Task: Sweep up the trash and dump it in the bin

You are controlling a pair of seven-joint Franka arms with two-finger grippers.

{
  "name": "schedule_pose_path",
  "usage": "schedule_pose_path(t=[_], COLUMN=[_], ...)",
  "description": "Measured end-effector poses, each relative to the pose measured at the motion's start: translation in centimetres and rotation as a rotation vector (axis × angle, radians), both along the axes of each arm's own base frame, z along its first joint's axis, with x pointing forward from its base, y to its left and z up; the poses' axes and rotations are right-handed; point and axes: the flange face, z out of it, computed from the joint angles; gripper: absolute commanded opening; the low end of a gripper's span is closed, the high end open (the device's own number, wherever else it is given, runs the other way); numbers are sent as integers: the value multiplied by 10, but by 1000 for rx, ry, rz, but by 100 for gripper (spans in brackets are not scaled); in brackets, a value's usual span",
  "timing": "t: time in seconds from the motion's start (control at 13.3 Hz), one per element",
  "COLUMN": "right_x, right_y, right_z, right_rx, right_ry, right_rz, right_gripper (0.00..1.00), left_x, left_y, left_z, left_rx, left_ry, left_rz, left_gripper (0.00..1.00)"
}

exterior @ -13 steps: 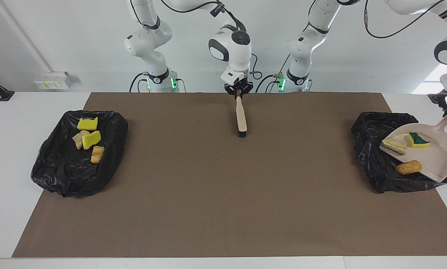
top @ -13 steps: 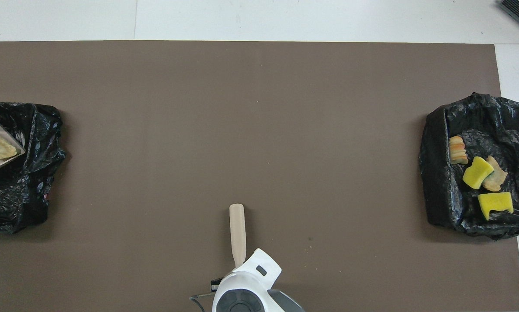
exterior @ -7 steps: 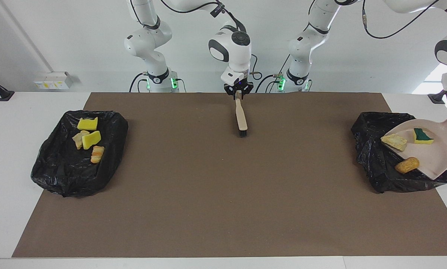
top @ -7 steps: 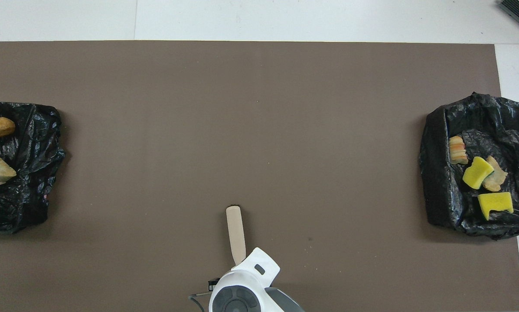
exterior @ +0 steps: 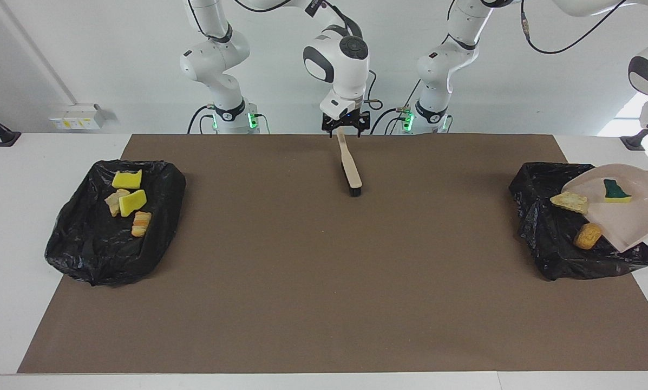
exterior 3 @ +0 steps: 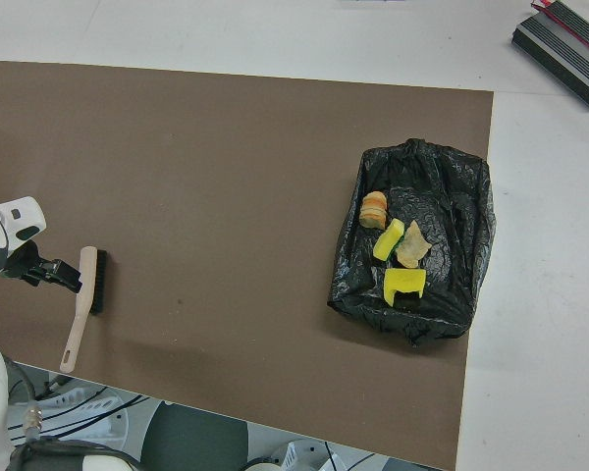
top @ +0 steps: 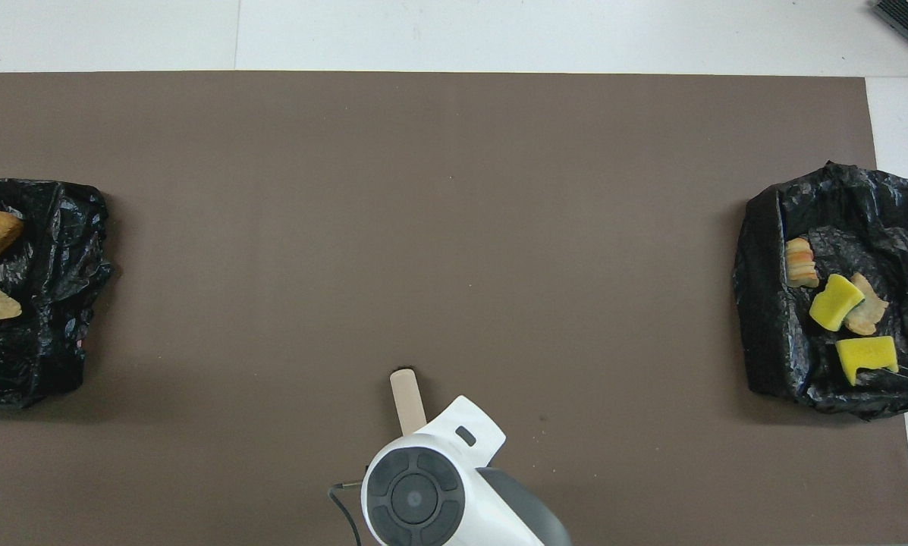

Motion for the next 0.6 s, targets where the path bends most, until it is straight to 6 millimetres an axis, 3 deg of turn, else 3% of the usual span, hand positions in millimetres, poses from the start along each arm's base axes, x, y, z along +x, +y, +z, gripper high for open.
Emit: schedule_pose_path(t=[0.23,0.45,0.6], right_x=[32,65,82], right_y=[-34,-82,-121], right_z=[33,60,76], right_rx=[12,41,62], right_ry=[15,4,-19], right_rz=[36,63,64], right_gripper=[100,100,100], left_x=[11,13,13], left_y=[-33,-43,-48], left_z=[5,9,23], left_rx=[99,58,16], left_ry=[69,35,-1], left_rz=[-52,-30,-12], left_gripper=[0,0,0])
